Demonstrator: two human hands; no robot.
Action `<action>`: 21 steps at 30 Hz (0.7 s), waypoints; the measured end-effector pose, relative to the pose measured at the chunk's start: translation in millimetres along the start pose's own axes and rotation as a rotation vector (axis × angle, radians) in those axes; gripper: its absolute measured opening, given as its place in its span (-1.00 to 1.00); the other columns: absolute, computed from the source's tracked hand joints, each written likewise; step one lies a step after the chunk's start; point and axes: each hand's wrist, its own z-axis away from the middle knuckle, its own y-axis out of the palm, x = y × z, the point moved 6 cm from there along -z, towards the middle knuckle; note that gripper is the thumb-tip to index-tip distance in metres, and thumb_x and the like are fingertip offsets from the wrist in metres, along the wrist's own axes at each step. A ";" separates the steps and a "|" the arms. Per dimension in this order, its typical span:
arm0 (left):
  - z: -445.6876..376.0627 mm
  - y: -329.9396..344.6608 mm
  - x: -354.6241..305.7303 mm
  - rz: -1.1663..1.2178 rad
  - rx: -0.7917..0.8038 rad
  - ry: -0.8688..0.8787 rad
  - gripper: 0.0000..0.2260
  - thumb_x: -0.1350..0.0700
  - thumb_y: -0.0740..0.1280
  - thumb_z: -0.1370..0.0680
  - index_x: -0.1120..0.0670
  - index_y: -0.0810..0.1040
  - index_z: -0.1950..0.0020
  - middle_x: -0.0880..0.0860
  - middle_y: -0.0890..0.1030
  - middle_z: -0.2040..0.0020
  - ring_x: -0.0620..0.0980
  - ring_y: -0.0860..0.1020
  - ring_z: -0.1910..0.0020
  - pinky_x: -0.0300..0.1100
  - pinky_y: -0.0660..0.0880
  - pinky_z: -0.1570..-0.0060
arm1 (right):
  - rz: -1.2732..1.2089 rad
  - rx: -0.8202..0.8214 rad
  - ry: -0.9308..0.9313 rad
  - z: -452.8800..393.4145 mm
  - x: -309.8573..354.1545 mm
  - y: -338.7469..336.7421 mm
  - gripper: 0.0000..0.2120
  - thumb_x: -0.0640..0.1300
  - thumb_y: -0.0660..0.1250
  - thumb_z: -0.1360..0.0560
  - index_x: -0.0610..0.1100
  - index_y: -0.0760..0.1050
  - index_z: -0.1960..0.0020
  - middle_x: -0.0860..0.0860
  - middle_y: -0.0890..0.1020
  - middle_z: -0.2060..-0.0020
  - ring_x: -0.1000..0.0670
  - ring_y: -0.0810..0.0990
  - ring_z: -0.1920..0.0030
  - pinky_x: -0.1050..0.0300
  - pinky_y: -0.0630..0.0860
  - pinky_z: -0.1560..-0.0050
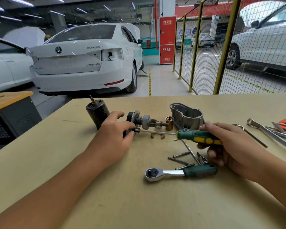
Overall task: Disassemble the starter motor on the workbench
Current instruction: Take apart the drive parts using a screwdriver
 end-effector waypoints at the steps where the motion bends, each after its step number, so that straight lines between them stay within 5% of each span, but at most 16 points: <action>1: 0.1 -0.1 -0.2 0.005 -0.001 -0.002 -0.80 0.17 0.44 -0.58 0.05 0.72 -0.20 0.18 0.45 -0.43 0.12 0.41 -0.45 -0.21 0.25 -0.36 | 0.007 0.002 -0.006 -0.5 0.5 -0.9 -0.71 0.07 0.47 -0.40 -0.12 0.65 0.02 -0.30 0.68 0.15 -0.08 0.49 0.46 0.16 0.39 0.54; 6: 0.2 -1.0 -0.5 -0.003 0.011 0.006 -0.80 0.16 0.43 -0.59 0.06 0.72 -0.21 0.17 0.43 -0.44 0.11 0.39 -0.46 -0.24 0.23 -0.35 | -0.129 -0.027 -0.048 -2.5 0.6 -3.4 -0.55 -0.26 0.55 -0.16 -0.19 0.62 -0.05 -0.19 0.62 0.19 -0.07 0.49 0.38 0.09 0.48 0.43; 11: 0.1 0.2 -0.8 -0.011 0.020 0.019 -0.79 0.16 0.43 -0.59 0.08 0.71 -0.21 0.16 0.43 -0.44 0.09 0.40 -0.44 -0.28 0.23 -0.31 | -0.075 -0.020 0.021 -1.5 -1.2 0.7 -0.59 0.06 0.44 -0.41 -0.24 0.57 -0.08 -0.29 0.63 0.19 -0.07 0.48 0.43 0.15 0.41 0.54; 17: -0.6 1.6 0.9 -0.004 0.022 0.020 -0.79 0.16 0.44 -0.59 0.07 0.71 -0.21 0.17 0.43 -0.44 0.11 0.40 -0.46 -0.21 0.26 -0.37 | -0.123 0.014 -0.012 -1.9 -0.4 -2.8 -0.53 -0.24 0.58 -0.15 -0.17 0.63 -0.06 -0.18 0.62 0.21 -0.06 0.49 0.37 0.11 0.48 0.44; 21: -0.7 2.7 1.3 -0.013 0.022 0.027 -0.79 0.14 0.44 -0.58 0.07 0.71 -0.21 0.16 0.43 -0.44 0.12 0.40 -0.45 -0.19 0.28 -0.38 | -0.106 0.041 0.006 0.1 0.6 3.1 -0.63 -0.05 0.55 -0.32 -0.19 0.61 -0.05 -0.21 0.63 0.18 -0.06 0.49 0.39 0.15 0.43 0.49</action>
